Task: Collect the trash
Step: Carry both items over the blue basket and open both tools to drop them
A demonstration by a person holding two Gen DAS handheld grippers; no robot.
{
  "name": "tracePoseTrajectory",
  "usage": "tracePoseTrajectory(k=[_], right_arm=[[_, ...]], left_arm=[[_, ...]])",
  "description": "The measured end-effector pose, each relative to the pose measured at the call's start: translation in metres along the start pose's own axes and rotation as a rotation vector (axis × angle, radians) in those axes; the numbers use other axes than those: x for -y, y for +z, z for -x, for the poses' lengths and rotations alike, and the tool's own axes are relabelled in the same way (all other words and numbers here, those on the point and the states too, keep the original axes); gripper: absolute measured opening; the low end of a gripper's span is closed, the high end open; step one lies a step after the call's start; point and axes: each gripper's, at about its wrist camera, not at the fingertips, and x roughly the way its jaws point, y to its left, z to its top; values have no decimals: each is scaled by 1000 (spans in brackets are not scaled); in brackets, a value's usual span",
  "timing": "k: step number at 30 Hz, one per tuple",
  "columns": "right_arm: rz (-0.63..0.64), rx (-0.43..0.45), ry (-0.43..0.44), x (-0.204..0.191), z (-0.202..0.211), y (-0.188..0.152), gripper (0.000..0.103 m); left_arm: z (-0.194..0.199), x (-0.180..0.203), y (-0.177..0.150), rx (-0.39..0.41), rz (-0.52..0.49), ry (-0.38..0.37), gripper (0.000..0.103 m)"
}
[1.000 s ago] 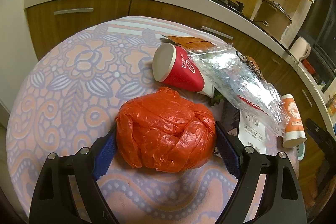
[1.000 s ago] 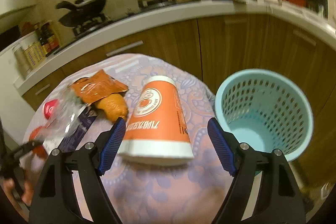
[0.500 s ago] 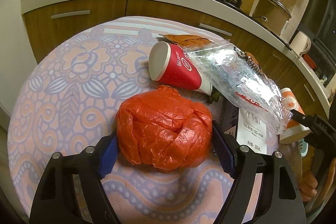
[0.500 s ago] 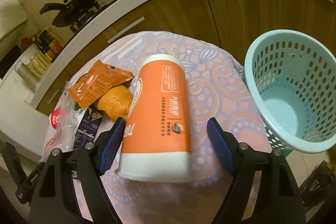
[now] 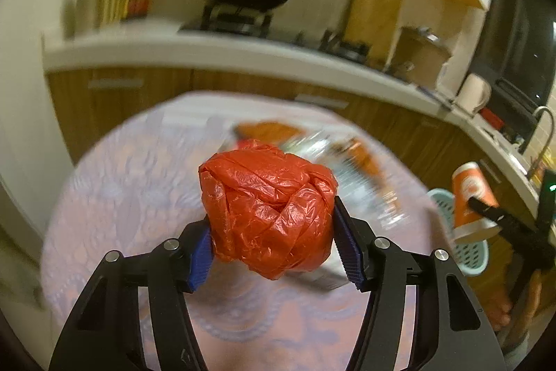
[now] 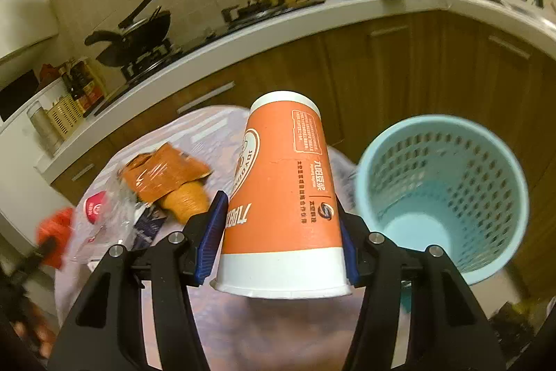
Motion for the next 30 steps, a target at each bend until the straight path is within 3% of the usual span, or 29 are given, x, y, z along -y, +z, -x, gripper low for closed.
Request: tracePoseTrajectory(k=[4, 9, 15, 19, 26, 30], right_arm=[[12, 30, -24, 25, 14, 9, 53], [-10, 54, -78, 75, 27, 21, 53], [-67, 37, -159, 143, 19, 31, 53], [-123, -9, -200, 185, 0, 26, 53], [-156, -129, -238, 225, -41, 7, 53], [-163, -154, -244, 230, -53, 1, 54]], left_arm=[[11, 55, 19, 34, -49, -61, 58], [-8, 148, 32, 13, -132, -160, 58], [-73, 274, 23, -91, -227, -305, 58], [-129, 324, -7, -178, -288, -366, 58], [-232, 357, -53, -413, -281, -362, 58], [-256, 362, -66, -470, -282, -339, 59]])
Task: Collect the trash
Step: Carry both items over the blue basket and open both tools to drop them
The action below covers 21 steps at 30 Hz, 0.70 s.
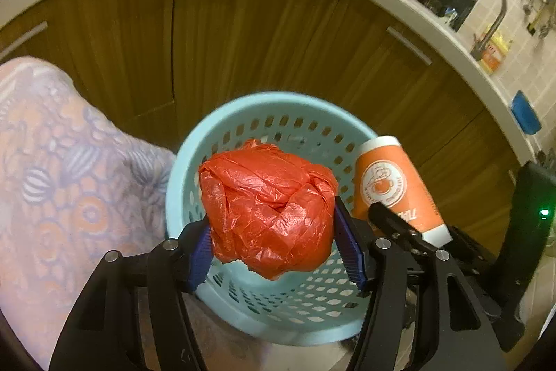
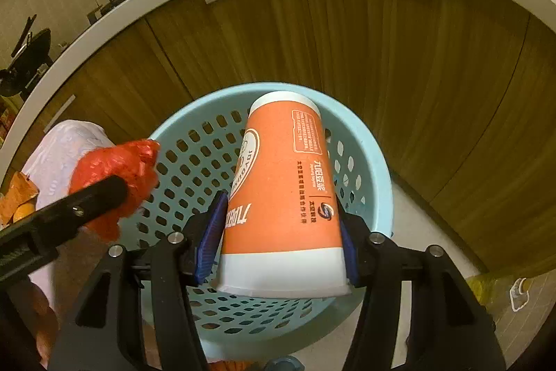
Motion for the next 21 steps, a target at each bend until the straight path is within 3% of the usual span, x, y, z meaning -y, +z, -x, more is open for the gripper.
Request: tracePoseTrajectory(k=[9, 21], right_arm=[[26, -33, -42, -7, -15, -2, 56], [-20, 11, -41, 10, 11, -7, 60]], left_arm=[[-34, 13, 2, -108, -23, 39, 64], [-11, 15, -4, -61, -49, 44, 81]])
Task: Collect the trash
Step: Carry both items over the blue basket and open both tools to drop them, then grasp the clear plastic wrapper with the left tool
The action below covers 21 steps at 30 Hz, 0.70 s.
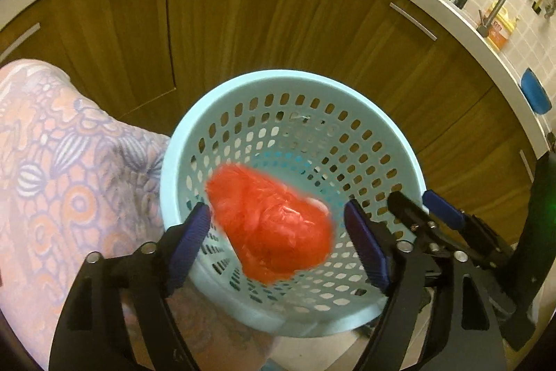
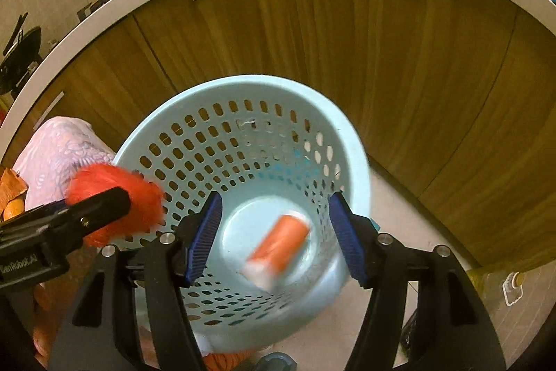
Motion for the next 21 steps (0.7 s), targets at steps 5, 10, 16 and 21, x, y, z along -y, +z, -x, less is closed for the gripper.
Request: tracePoseTrajectory(k=[5, 10, 16, 21], right_arm=[[-17, 29, 3, 3, 19, 0, 60], [23, 78, 34, -15, 50, 4, 60], [130, 182, 118, -66, 100, 6, 60], [237, 224, 201, -125, 126, -2, 60]], left_arm=[[15, -3, -7, 11, -7, 0, 81], [53, -9, -17, 89, -6, -41, 81], [138, -36, -44, 272, 8, -19, 81], [206, -75, -70, 400, 42, 50, 81]])
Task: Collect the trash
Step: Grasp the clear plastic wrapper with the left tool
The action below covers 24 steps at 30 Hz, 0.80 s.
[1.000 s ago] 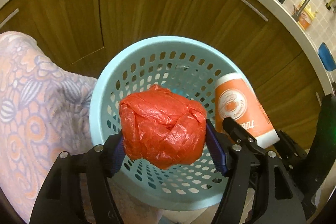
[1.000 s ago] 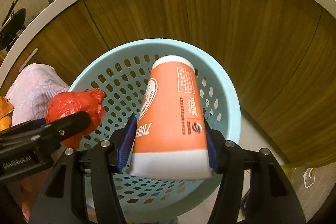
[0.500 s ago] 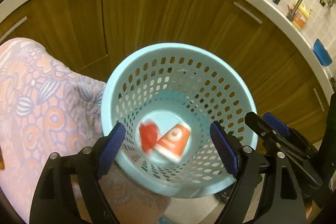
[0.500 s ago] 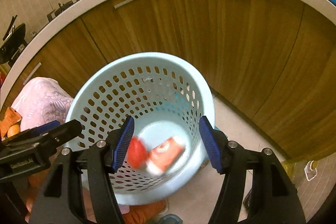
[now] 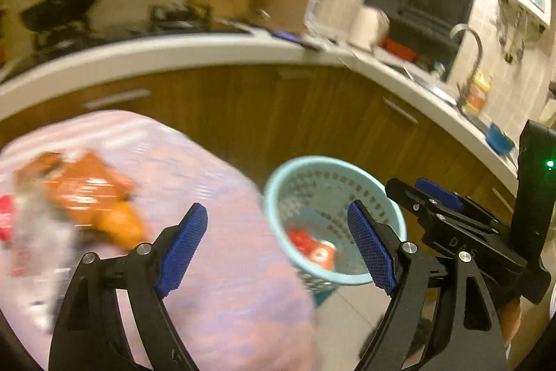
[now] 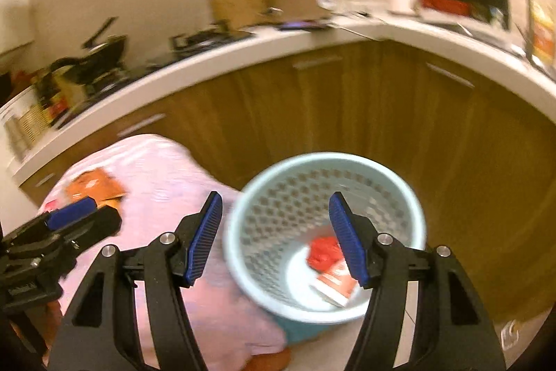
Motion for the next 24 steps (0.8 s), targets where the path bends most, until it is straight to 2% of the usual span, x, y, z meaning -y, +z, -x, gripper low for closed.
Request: tracePoseTrajectory(k=[2, 9, 13, 18, 24], right_arm=[[46, 11, 40, -30, 2, 1, 59], [187, 13, 158, -126, -7, -5, 41], [225, -12, 219, -166, -19, -17, 38], [248, -78, 297, -203, -36, -39, 38], [280, -108, 303, -224, -46, -50, 38]], left_arm=[[26, -23, 1, 45, 31, 31, 81], [101, -117, -2, 145, 141, 204, 81], [117, -175, -18, 107, 223, 278, 79], [109, -210, -51, 30, 267, 252, 79], [82, -227, -55, -18, 347, 125, 79]])
